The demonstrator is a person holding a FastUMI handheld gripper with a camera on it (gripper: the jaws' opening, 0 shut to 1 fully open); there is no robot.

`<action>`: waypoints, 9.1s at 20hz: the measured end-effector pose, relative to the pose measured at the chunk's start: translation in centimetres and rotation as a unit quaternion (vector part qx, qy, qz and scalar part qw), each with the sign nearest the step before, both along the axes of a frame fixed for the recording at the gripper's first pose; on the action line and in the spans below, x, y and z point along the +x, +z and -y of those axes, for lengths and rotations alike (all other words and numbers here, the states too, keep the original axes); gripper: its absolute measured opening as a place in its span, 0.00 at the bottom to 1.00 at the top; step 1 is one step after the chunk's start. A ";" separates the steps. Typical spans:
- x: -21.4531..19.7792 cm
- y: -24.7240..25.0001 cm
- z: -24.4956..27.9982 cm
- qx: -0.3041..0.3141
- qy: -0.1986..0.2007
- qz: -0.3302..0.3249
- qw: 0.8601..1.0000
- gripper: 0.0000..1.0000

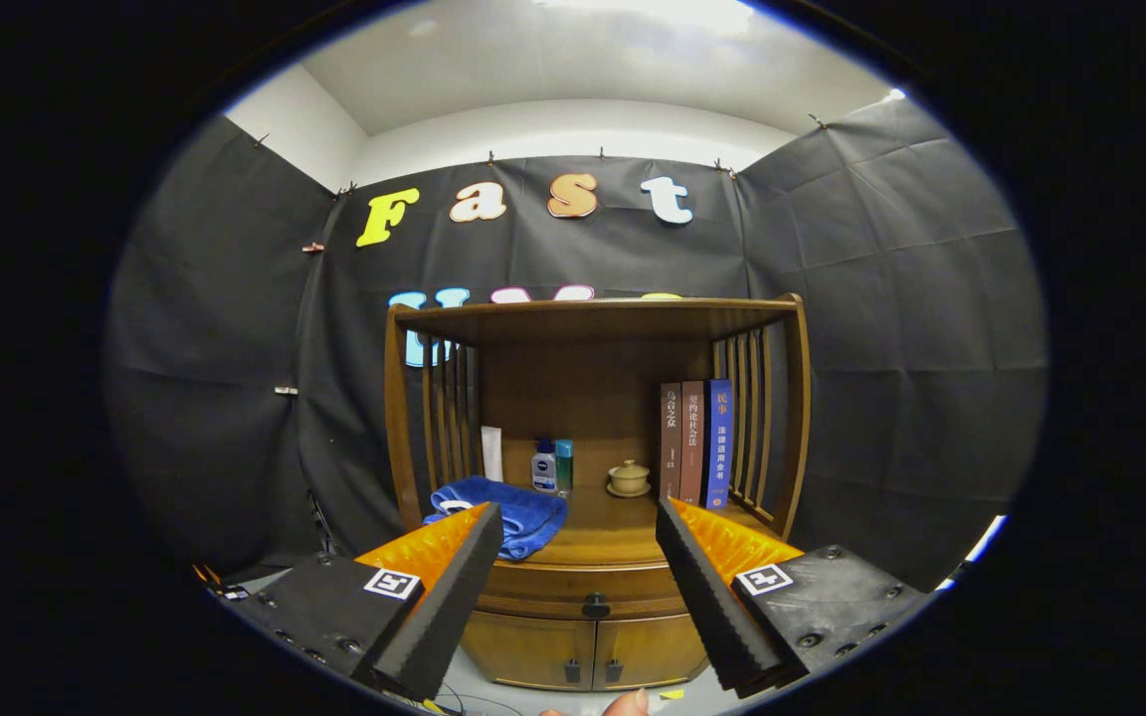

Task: Pull open the drawer, take out the items inside it, and place them on the countertop above the cabinet.

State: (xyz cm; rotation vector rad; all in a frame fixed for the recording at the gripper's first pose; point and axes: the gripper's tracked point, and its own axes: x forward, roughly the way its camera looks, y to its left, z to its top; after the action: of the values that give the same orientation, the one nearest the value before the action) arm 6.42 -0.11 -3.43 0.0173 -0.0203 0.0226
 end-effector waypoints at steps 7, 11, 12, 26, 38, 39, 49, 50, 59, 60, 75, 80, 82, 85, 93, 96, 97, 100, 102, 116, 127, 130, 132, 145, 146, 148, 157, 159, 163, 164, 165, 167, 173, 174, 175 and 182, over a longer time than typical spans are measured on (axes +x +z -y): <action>6.6 -5.7 1.4 0.004 -0.005 -0.022 1.000 0.99; 9.8 -11.3 1.5 0.011 0.003 -0.054 0.998 0.99; 10.2 -13.0 1.4 0.013 0.004 -0.063 0.998 0.99; 15.8 -28.8 1.4 0.013 -0.012 -0.162 0.987 0.81; 15.1 -29.4 2.1 0.010 -0.018 -0.168 0.986 0.30; 14.6 -29.4 2.2 0.013 -0.017 -0.168 0.986 0.30; 8.0 -28.7 2.0 0.031 -0.015 -0.168 0.985 0.29; 7.3 -28.7 2.0 0.031 -0.015 -0.169 0.985 0.29; 2.9 -28.4 2.0 0.036 -0.013 -0.173 0.984 0.29; 2.6 -28.3 2.0 0.037 -0.013 -0.173 0.984 0.29; -0.3 -29.3 1.8 0.013 -0.008 -0.193 0.981 0.46; -2.7 -28.5 2.5 0.000 0.010 -0.229 0.973 0.98; -3.2 -25.5 3.4 -0.018 0.011 -0.221 0.975 0.98; -2.3 -19.0 3.5 -0.029 0.030 -0.194 0.980 0.97; 5.5 -11.1 4.4 -0.056 0.058 -0.243 0.967 0.99; 9.0 -13.3 4.8 -0.069 0.064 -0.313 0.945 0.99; 10.4 -14.6 4.9 -0.075 0.067 -0.334 0.937 0.99; 13.7 -18.7 5.6 -0.115 0.052 -0.382 0.915 0.99; 14.3 -21.9 5.2 -0.117 0.056 -0.424 0.896 0.99; 16.5 -31.8 3.7 -0.058 0.017 -0.537 0.841 0.60; 12.8 -24.1 1.8 0.041 0.072 -0.550 0.831 0.21; 12.0 -19.9 0.9 0.041 0.100 -0.532 0.840 0.21; 12.4 -17.4 0.7 0.041 0.107 -0.513 0.851 0.21; 25.7 -18.2 4.6 -0.008 0.028 -0.469 0.883 0.21; 26.6 -18.5 4.9 -0.008 0.024 -0.474 0.880 0.21; 28.4 -18.8 5.1 -0.008 0.016 -0.477 0.879 0.21; 33.9 -20.0 6.6 -0.019 -0.008 -0.458 0.889 0.26; 34.7 -20.2 6.5 -0.016 -0.013 -0.448 0.894 0.32; 34.3 -20.2 6.7 -0.012 -0.012 -0.437 0.899 1.00; 33.9 -19.4 6.8 -0.009 -0.013 -0.431 0.902 1.00; 33.8 -19.0 6.8 -0.004 -0.012 -0.422 0.907 0.99; 33.5 -17.1 6.5 0.005 -0.001 -0.385 0.923 0.99; 29.0 -8.7 6.4 0.012 0.030 -0.216 0.976 1.00; 27.9 -7.7 6.6 0.015 0.029 -0.193 0.981 1.00; 26.5 -6.5 6.6 0.022 0.029 -0.172 0.984 1.00; 16.0 -0.9 4.7 0.041 0.055 -0.053 0.996 0.99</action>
State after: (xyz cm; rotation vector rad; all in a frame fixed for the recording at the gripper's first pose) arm 22.40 -4.83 -4.34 0.1010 0.0856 0.1316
